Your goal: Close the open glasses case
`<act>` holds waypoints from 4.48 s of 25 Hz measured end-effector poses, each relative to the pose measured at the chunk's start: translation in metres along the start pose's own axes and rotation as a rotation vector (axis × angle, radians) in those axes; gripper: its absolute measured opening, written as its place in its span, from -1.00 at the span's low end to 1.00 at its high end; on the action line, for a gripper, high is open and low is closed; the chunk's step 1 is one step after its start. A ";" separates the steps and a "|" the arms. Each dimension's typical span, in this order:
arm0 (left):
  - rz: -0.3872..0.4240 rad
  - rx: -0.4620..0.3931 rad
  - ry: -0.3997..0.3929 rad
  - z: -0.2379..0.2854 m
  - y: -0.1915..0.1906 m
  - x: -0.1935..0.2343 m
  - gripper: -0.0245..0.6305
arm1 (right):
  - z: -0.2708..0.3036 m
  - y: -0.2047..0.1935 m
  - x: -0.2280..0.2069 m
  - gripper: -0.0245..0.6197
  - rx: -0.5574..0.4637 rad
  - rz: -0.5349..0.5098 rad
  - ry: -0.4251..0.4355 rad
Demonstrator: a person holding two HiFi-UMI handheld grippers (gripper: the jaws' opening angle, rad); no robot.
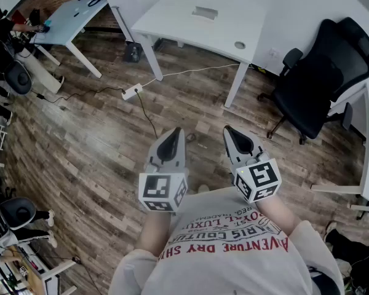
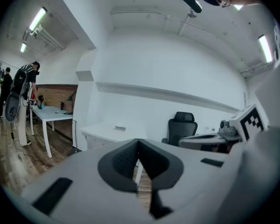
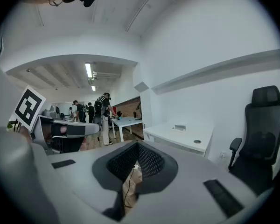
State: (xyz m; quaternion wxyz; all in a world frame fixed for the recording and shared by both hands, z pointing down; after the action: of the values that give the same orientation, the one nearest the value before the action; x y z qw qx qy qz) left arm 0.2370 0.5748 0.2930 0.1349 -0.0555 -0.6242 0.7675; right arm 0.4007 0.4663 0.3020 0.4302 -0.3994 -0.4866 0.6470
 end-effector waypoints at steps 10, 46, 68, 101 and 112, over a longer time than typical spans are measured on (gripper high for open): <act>0.005 0.002 -0.006 0.003 -0.001 -0.009 -0.93 | -0.006 -0.002 -0.007 -0.89 0.006 -0.011 0.003; -0.047 0.131 0.196 0.202 0.017 0.163 -0.93 | 0.247 0.023 -0.137 -0.89 0.121 0.123 0.082; 0.046 0.127 -0.014 0.411 0.057 0.241 -0.93 | 0.372 0.049 -0.237 -0.89 0.065 0.191 -0.170; 0.202 0.322 -0.594 0.731 0.102 0.278 -0.93 | 0.533 0.095 -0.364 -0.89 0.040 0.353 -0.660; 0.218 0.477 -0.546 0.805 0.063 0.231 -0.93 | 0.548 0.057 -0.457 -0.89 0.154 0.456 -0.597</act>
State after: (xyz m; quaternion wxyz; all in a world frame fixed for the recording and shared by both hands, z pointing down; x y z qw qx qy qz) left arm -0.1969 -0.1319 0.4240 -0.1098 0.1177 -0.4312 0.8878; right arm 0.0204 -0.1310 0.4045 0.1433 -0.2577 -0.4390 0.8487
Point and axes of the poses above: the fingertips, and each gripper's own axes: z forward along the fingers, x to its left, y out of its top, the point moved 8 cm from there along -z, backward along the fingers, and after that the axes turned 9 degrees about y, right-handed, at the moved point
